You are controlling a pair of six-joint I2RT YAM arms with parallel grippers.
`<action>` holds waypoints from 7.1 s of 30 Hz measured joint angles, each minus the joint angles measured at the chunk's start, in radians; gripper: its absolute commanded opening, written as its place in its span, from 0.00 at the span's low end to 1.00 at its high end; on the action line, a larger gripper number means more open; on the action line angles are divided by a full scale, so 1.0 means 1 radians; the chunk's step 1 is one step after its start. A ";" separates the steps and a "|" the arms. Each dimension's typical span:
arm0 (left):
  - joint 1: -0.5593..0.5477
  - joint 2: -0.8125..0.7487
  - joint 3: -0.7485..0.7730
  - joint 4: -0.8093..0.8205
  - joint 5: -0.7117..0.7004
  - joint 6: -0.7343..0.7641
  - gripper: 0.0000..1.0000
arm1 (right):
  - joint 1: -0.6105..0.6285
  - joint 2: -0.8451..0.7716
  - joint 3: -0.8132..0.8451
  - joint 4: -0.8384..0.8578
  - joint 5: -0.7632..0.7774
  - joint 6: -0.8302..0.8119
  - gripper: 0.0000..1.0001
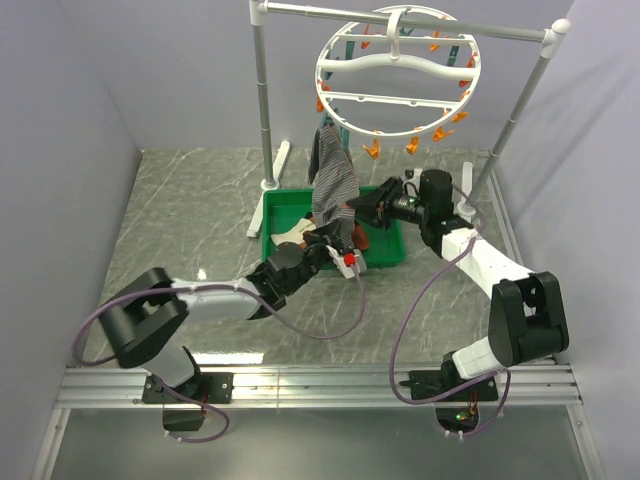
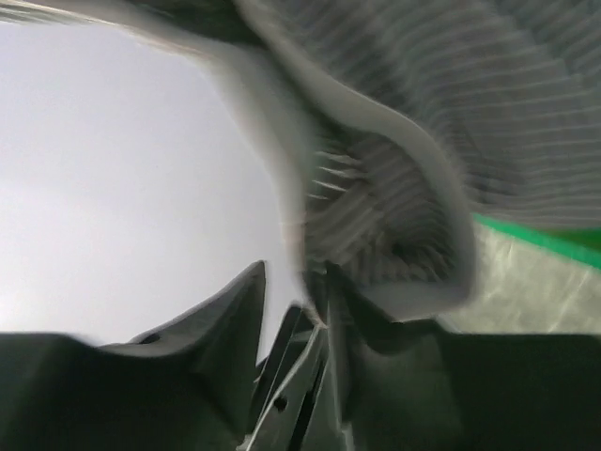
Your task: Clip the underwear to the hanger
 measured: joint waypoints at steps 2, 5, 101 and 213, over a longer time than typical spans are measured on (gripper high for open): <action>0.000 -0.073 0.001 -0.088 0.039 -0.048 0.00 | -0.019 0.000 0.064 -0.060 0.006 -0.061 0.50; 0.003 -0.180 0.008 -0.206 0.107 -0.115 0.00 | -0.060 -0.004 0.159 -0.113 0.014 -0.152 0.55; 0.384 -0.238 0.220 -0.663 0.853 -0.873 0.00 | 0.053 0.164 0.323 -0.388 -0.008 -0.634 0.19; 0.760 0.262 0.315 -0.282 1.014 -1.908 0.46 | -0.090 -0.278 0.151 -0.578 0.056 -0.836 0.93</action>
